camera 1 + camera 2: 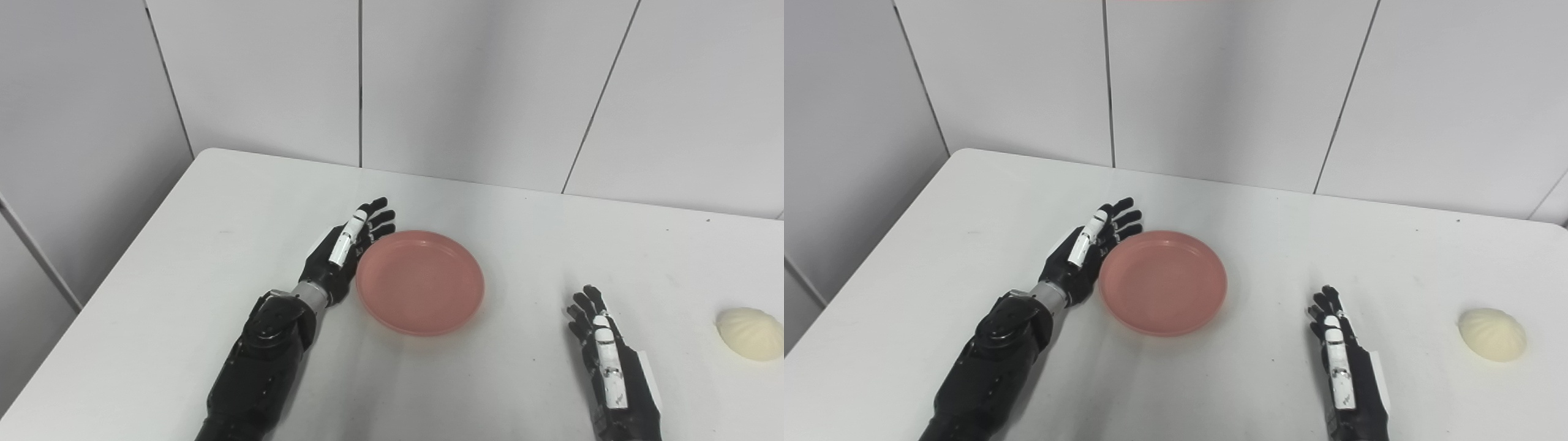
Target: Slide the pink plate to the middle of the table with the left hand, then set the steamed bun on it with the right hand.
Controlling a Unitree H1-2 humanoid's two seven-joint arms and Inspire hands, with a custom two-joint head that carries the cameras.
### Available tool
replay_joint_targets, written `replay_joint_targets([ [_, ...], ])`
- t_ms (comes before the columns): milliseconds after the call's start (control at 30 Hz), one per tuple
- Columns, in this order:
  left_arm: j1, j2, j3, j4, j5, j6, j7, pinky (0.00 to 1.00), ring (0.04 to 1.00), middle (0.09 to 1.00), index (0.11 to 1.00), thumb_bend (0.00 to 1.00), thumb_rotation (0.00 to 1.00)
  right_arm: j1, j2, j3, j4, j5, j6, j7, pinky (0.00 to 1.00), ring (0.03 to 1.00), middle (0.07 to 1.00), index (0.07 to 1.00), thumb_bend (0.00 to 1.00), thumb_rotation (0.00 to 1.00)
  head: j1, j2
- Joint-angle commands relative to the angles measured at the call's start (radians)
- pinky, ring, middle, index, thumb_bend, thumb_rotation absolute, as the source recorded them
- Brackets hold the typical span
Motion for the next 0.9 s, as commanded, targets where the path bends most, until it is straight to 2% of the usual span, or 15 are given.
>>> replay_joint_targets([
  [0,0.042,-0.015,-0.035,0.068,0.019,0.055,-0.042,0.91,0.900,0.908,0.899,0.38,1.00,0.006,0.010,0.018,-0.017,-0.004,0.031,0.010,0.95,0.932,0.941,0.951,0.22,1.00,-0.015,0.004],
  [167,0.048,-0.018,-0.033,0.080,-0.004,0.063,-0.078,0.90,0.894,0.902,0.892,0.39,1.00,0.008,0.015,0.026,-0.016,-0.023,0.030,0.000,0.93,0.925,0.935,0.944,0.23,1.00,-0.043,0.008],
  [433,0.057,-0.015,-0.062,0.107,0.026,0.038,-0.112,0.89,0.884,0.890,0.879,0.40,1.00,0.013,0.021,0.037,-0.022,-0.030,0.040,-0.012,0.92,0.919,0.933,0.942,0.24,1.00,-0.070,0.014],
  [733,0.054,-0.012,-0.058,0.120,0.042,0.029,-0.103,0.90,0.892,0.898,0.888,0.40,1.00,0.010,0.019,0.035,-0.021,-0.032,0.045,-0.017,0.92,0.922,0.935,0.944,0.25,1.00,-0.122,0.010],
  [867,0.055,-0.011,-0.052,0.118,0.035,0.030,-0.107,0.91,0.901,0.908,0.896,0.41,1.00,0.003,0.011,0.027,0.000,-0.038,0.009,-0.021,0.93,0.923,0.934,0.943,0.24,1.00,-0.158,0.005],
])
